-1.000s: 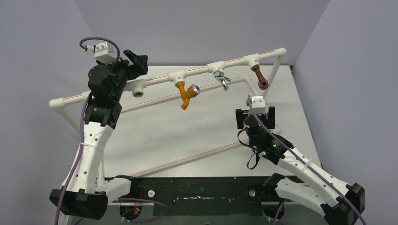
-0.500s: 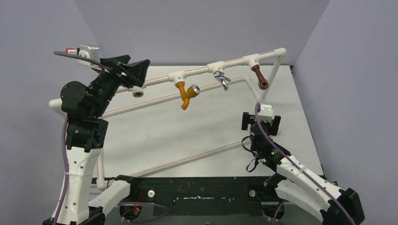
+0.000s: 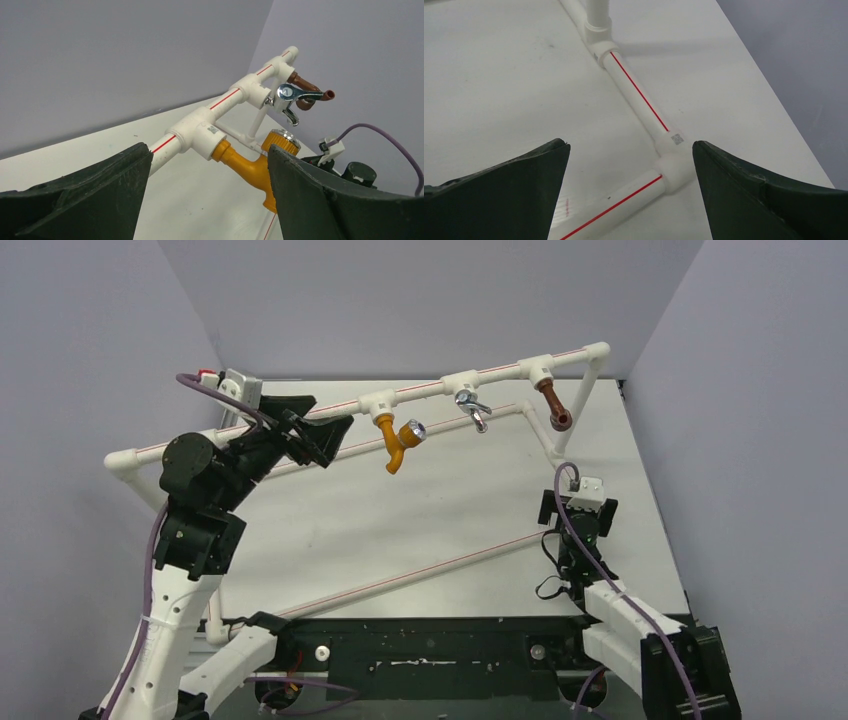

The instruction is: Install the water faucets

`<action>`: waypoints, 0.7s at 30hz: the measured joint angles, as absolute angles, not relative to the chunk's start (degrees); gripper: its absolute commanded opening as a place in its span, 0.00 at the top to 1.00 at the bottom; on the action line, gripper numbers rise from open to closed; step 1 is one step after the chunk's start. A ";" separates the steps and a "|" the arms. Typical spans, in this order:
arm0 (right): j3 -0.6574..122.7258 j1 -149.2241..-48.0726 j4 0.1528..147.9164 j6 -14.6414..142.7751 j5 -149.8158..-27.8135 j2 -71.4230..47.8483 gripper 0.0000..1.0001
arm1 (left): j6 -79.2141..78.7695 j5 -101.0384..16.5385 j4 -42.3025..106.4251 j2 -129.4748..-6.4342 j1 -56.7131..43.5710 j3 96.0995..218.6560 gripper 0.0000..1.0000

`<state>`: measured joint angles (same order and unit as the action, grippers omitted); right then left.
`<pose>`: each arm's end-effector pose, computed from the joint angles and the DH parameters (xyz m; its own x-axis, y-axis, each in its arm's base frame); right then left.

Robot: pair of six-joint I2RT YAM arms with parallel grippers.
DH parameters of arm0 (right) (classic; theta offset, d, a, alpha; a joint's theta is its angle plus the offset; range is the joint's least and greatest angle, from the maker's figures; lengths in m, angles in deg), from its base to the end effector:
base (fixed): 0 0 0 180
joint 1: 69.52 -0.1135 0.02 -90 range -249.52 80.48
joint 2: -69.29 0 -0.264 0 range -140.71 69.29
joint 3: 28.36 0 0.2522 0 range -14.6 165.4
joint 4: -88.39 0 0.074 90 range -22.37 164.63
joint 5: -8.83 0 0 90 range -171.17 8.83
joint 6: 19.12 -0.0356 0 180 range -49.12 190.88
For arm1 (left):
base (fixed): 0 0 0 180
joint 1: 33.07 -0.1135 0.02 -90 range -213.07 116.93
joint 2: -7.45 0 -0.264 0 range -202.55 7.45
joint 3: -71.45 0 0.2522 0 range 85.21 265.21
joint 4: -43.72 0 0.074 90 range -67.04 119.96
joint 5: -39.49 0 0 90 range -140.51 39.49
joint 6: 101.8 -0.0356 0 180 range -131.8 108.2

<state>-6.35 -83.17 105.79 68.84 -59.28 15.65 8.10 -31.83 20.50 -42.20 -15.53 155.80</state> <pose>0.1800 0.0300 0.1675 -0.2340 -0.0228 -0.9720 0.1406 0.9884 -0.0571 0.1510 -0.0597 0.4797 -0.0206 -0.3317 -0.9432 0.6145 0.7400 -0.2736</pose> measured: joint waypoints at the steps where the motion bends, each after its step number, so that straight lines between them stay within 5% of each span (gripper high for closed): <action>1: -6.87 -81.47 106.88 68.95 -59.96 14.90 0.00 | 7.57 -31.90 20.22 -42.15 -15.03 155.51 0.17; 12: -10.68 -71.22 135.93 70.06 -69.99 -9.38 0.00 | 2.28 -35.18 18.47 -39.01 -9.37 153.13 0.17; 21: -2.66 -69.93 140.56 72.03 -81.01 -23.39 0.00 | 0.82 -37.76 18.10 -37.41 -8.34 151.16 0.16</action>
<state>-2.66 -69.93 140.56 72.03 -81.01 -23.39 0.82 -37.76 18.10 -37.41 -8.34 151.16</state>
